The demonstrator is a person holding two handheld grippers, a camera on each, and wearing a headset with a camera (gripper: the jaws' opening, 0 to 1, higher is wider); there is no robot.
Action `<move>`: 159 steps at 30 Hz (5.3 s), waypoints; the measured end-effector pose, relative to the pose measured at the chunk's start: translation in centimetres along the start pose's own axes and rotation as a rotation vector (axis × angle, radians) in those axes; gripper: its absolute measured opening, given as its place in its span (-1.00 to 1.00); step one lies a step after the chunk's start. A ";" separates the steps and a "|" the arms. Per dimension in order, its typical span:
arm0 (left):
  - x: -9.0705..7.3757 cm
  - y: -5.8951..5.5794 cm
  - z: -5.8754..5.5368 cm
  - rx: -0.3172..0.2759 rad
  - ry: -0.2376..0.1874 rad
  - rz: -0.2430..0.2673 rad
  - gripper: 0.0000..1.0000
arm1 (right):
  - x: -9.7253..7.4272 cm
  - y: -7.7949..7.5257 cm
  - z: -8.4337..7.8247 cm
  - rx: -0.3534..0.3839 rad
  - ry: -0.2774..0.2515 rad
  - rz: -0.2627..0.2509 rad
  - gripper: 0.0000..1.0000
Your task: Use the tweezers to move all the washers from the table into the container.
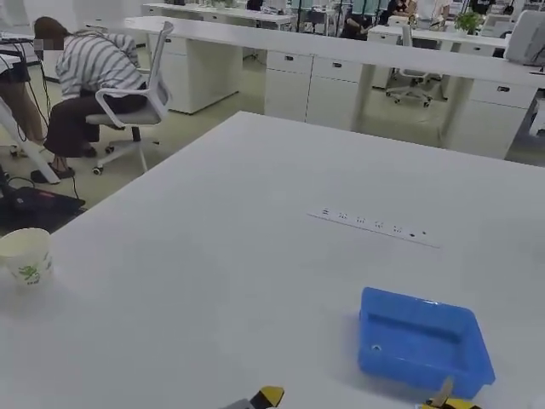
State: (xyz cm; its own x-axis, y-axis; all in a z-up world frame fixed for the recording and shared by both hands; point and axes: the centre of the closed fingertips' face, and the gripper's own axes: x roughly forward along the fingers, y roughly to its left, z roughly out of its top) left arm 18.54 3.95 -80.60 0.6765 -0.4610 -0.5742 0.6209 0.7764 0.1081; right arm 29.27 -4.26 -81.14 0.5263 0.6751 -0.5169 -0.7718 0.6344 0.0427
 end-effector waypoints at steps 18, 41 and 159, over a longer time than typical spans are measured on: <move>-0.1 0.0 0.3 0.007 -0.015 0.003 0.85 | -1.7 -0.2 2.0 0.003 -0.023 -0.012 -0.99; -0.1 0.1 0.4 0.004 -0.022 0.007 0.84 | -2.7 -0.8 5.3 -0.023 -0.060 -0.020 -1.00; 0.0 0.5 -1.2 0.019 0.062 0.042 0.80 | 7.3 -6.3 4.1 -0.010 0.026 -0.012 -0.95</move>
State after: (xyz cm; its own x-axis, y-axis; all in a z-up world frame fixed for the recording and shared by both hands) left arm 18.41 4.85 -81.56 0.6763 -0.4004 -0.6183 0.6006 0.7857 0.1481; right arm 39.46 -1.77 -81.66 0.5260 0.6574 -0.5396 -0.7691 0.6385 0.0281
